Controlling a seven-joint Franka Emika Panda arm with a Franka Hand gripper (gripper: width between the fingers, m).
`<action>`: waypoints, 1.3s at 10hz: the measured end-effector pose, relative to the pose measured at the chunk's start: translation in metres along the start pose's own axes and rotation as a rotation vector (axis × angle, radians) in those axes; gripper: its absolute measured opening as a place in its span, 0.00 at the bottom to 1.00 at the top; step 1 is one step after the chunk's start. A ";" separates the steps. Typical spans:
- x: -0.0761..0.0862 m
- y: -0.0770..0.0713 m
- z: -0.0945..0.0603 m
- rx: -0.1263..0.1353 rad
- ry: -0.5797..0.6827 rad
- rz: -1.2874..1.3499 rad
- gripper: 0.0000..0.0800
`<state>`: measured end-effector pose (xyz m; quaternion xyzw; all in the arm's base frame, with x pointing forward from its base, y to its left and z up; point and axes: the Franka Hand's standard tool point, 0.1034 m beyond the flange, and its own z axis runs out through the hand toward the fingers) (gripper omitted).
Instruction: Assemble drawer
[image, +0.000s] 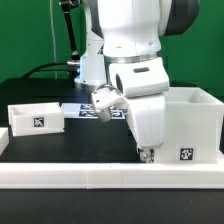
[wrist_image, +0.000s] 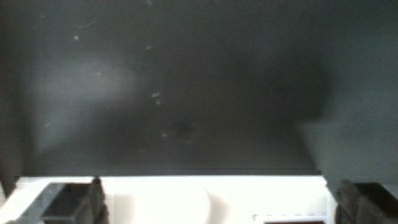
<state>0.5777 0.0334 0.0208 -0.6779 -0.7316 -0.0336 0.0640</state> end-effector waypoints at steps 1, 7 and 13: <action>0.000 0.001 -0.002 0.004 -0.001 0.003 0.81; -0.059 -0.005 -0.015 -0.023 -0.018 -0.009 0.81; -0.102 -0.080 -0.042 -0.101 -0.060 0.140 0.81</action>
Offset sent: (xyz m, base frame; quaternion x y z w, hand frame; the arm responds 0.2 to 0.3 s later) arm 0.0022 -0.0479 -0.0059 0.0315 -0.0056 -0.0623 0.9975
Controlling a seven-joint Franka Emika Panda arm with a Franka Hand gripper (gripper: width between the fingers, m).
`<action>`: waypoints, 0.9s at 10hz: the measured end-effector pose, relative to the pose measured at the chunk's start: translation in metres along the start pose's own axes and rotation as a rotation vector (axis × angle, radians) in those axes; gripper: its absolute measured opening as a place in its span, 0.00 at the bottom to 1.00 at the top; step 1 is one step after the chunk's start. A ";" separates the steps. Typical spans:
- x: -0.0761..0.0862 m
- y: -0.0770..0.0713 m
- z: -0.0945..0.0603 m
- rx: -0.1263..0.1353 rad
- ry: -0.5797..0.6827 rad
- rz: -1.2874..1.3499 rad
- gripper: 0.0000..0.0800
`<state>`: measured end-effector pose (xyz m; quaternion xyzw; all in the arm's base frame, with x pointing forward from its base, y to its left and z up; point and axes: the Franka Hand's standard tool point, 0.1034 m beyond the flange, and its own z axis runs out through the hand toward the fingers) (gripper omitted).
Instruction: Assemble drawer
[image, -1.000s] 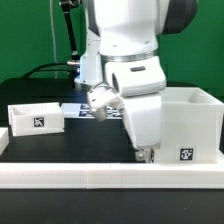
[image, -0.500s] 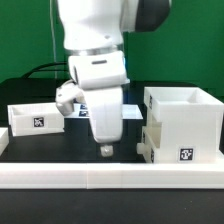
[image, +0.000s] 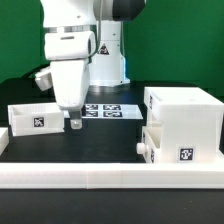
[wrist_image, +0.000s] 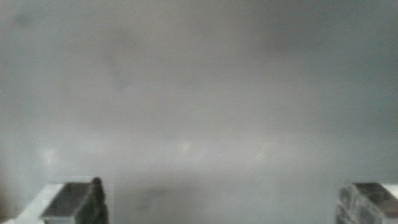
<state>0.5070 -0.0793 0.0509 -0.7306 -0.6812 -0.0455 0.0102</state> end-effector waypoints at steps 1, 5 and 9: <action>-0.011 -0.014 -0.003 -0.009 -0.007 0.022 0.81; -0.015 -0.018 -0.002 -0.003 -0.009 0.054 0.81; -0.032 -0.028 -0.006 -0.053 -0.013 0.376 0.81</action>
Offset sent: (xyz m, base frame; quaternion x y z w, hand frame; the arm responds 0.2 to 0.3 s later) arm 0.0000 0.0000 0.0000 0.0000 0.0000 0.0650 0.9979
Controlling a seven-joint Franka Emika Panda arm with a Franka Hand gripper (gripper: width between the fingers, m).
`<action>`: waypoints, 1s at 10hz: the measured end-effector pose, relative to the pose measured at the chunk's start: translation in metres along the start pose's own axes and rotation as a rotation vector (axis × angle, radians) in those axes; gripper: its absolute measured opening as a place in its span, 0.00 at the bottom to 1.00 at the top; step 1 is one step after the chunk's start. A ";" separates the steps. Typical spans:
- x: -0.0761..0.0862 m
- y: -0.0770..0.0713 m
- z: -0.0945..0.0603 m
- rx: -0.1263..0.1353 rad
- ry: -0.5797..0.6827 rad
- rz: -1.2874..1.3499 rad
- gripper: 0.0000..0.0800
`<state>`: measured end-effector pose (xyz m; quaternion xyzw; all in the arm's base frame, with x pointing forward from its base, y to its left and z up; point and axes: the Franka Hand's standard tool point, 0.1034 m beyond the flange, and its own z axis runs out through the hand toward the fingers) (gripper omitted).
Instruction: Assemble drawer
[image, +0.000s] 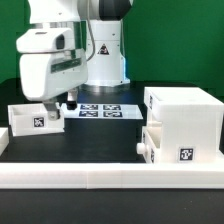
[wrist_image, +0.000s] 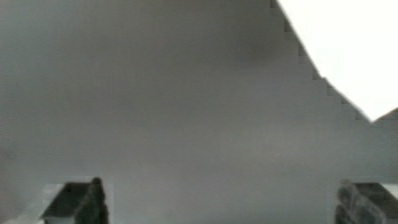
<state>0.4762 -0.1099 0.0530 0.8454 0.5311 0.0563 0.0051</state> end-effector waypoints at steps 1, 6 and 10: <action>-0.004 -0.007 -0.001 0.001 -0.005 0.116 0.81; -0.015 -0.012 0.000 0.008 -0.011 0.519 0.81; -0.023 -0.015 -0.003 0.002 -0.012 0.746 0.81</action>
Offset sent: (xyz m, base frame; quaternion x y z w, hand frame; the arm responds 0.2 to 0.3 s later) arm -0.0233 -0.0165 0.0020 -0.0121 -0.0166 0.1857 0.9824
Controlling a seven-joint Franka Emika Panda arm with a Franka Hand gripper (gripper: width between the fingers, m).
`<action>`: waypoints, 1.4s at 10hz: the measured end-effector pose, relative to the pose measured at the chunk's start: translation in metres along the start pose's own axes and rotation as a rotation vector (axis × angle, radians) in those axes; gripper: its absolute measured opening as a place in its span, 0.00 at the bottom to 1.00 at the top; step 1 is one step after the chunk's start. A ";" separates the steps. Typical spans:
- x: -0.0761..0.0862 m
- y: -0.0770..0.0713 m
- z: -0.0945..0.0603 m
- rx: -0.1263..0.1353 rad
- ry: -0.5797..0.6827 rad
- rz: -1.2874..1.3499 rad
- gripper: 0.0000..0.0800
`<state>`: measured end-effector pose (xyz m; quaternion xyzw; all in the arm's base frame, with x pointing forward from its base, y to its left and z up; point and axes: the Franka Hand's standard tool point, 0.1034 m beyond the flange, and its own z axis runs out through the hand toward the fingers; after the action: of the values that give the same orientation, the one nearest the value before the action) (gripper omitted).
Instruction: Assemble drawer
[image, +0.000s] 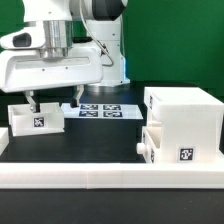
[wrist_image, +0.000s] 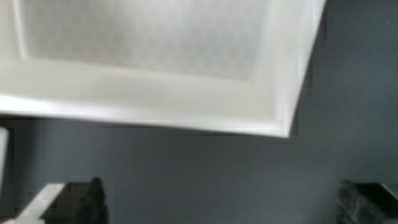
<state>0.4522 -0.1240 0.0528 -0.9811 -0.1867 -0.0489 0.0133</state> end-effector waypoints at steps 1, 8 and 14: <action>-0.006 -0.002 -0.002 -0.004 -0.001 0.003 0.81; -0.056 -0.019 0.027 0.007 -0.033 0.024 0.81; -0.067 -0.026 0.042 0.021 -0.047 0.029 0.80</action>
Offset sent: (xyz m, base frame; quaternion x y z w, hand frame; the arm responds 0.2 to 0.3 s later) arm -0.0341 -0.0126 -0.0047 -0.0024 0.0066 0.0141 0.9999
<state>0.3846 -0.1219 0.0046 -0.9844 -0.1732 -0.0235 0.0199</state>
